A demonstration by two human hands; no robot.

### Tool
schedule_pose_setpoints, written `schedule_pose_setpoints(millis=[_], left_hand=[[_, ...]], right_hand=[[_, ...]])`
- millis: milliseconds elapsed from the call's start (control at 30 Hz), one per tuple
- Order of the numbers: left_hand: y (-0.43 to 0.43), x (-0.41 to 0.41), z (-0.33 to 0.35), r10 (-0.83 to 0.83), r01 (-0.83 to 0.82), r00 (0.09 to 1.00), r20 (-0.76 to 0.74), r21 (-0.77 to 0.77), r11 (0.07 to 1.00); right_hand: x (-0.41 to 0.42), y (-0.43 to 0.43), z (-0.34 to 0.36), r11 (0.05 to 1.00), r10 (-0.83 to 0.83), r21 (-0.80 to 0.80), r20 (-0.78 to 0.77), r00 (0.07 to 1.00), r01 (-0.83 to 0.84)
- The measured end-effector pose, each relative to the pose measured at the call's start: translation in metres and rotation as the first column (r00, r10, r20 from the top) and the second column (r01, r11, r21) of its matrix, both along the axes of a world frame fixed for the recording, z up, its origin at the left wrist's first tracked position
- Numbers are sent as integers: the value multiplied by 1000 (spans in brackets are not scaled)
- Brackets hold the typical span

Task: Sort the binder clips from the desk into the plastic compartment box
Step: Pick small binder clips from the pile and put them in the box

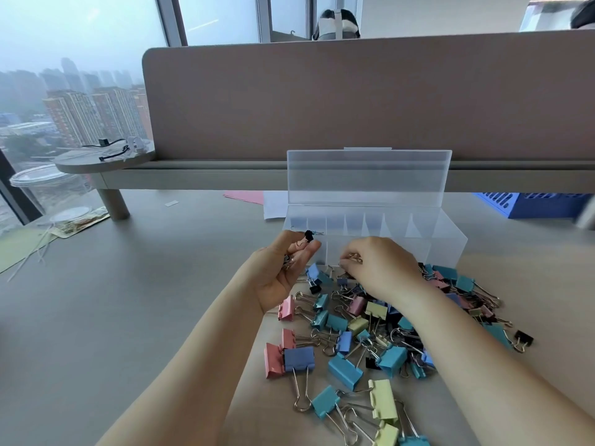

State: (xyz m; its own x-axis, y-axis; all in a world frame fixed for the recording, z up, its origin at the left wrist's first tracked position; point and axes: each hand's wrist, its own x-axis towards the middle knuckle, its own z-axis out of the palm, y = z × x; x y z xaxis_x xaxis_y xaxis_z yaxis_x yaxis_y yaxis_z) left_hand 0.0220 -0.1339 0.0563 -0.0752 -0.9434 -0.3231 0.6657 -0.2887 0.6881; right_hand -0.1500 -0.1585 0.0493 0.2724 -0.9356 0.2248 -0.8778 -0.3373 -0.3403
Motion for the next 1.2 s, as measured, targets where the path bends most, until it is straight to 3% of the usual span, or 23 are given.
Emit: schedule_pose_setpoints(millis=[300,500,633,700,767,867,933,967,1067,1200], left_hand=[[3,1,2,-21,21,1000,14,4,1000],[2,2,3,-75,72,995,65,45,996],[2,1,3,-128,114,970,208,80,990],[3,0,4,-127,110,928,350,68,992],[4,-2,5,-130,135,797,590,36,990],[3,-1,0,-50,177,329,943,-9,984],[1,0,-7,69,213,54,996,-79,974],[1,1,-10,106,242,-34,994,-95,966],[1,2,-15,129,315,-174,976,-69,947],[0,0,-13,146,322,-270,952,-54,945]], right_hand=[[4,5,2,998,-8,54,-201,980,20],[-2,1,5,990,27,139,-159,987,-5],[-4,0,6,985,48,171,-173,984,-18],[-4,0,6,982,52,189,-179,982,-17],[-4,-1,6,981,49,193,-185,981,-13],[-3,-1,4,984,42,179,-177,983,-10],[-4,-1,6,984,39,178,-173,984,-7],[-5,-1,7,984,38,179,-170,985,-7],[-10,-2,13,985,24,175,-161,987,4],[-11,-2,13,983,7,182,-167,986,24]])
